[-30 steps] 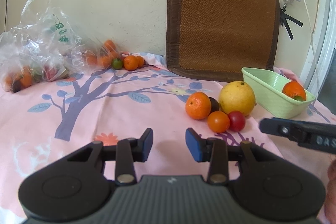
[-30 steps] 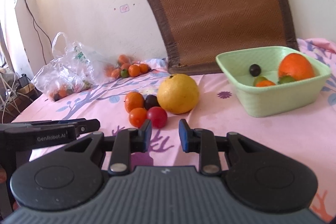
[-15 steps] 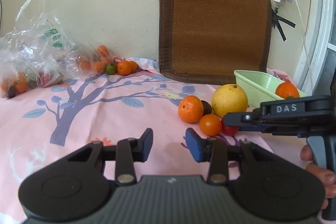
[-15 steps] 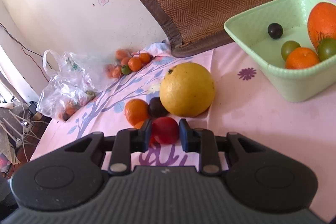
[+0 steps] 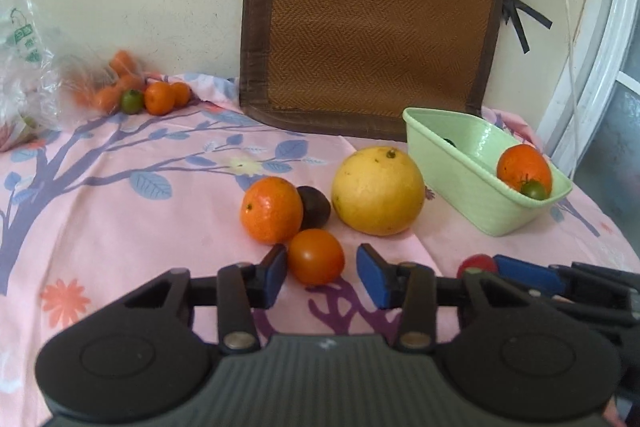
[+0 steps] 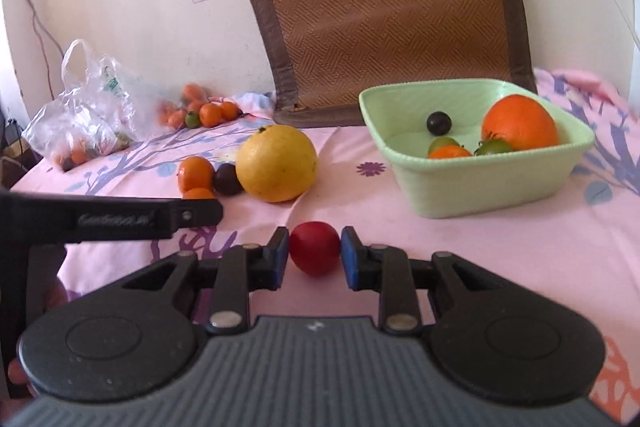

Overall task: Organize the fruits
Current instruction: 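Grasp an orange cherry tomato with the left tool while the right grasps a red tomato, then carry both tomatoes into the green basket and open both tools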

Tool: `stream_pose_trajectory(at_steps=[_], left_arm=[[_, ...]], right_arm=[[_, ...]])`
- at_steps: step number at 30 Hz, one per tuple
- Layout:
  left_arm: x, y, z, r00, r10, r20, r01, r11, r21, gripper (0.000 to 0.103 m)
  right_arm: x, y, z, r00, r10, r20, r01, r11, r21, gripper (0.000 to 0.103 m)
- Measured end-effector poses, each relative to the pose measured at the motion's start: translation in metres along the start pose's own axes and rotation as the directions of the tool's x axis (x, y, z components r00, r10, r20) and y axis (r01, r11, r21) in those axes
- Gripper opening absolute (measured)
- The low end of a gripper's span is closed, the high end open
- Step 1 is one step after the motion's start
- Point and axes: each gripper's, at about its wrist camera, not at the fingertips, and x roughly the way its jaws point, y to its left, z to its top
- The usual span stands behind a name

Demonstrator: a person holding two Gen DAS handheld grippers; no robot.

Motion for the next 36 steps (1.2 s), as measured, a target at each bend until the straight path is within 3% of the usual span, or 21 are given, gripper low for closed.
stream_pose_trajectory(at_steps=[1,6,11,15,18,24,36], left_arm=[[0.0,-0.001,-0.001,1.0,0.007,0.002,-0.007,1.0,0.005,0.031],[-0.007,-0.004,-0.004,1.0,0.001,0.022,-0.001,1.0,0.002,0.03],[-0.015,-0.025,0.004,0.995,-0.094,0.042,0.094,0.996,0.01,0.03],[-0.013,-0.056,0.037,0.983,-0.165,0.083,0.159,0.985,0.071,0.03],[0.006,-0.081,0.065,0.978,-0.187,0.087,0.178,0.979,0.101,0.03],[0.059,-0.095,0.082,0.982,-0.189,0.001,0.189,0.981,0.048,0.03],[0.085,-0.107,0.085,0.983,-0.185,-0.013,0.185,0.98,0.071,0.031]], right_arm=[[0.001,0.001,0.0,1.0,-0.003,-0.003,0.003,1.0,-0.016,0.033],[0.004,0.0,0.0,1.0,0.02,-0.021,-0.02,1.0,-0.02,0.031],[-0.016,-0.004,0.001,0.995,-0.001,0.096,0.002,1.0,-0.008,0.031],[-0.031,-0.02,0.017,0.974,-0.078,0.214,0.081,0.997,-0.008,0.031],[-0.028,-0.037,0.032,0.96,-0.132,0.245,0.138,0.99,-0.008,0.031],[-0.005,-0.052,0.034,0.959,-0.171,0.227,0.178,0.984,-0.009,0.031],[0.009,-0.057,0.032,0.975,-0.13,0.179,0.134,0.991,-0.007,0.033]])
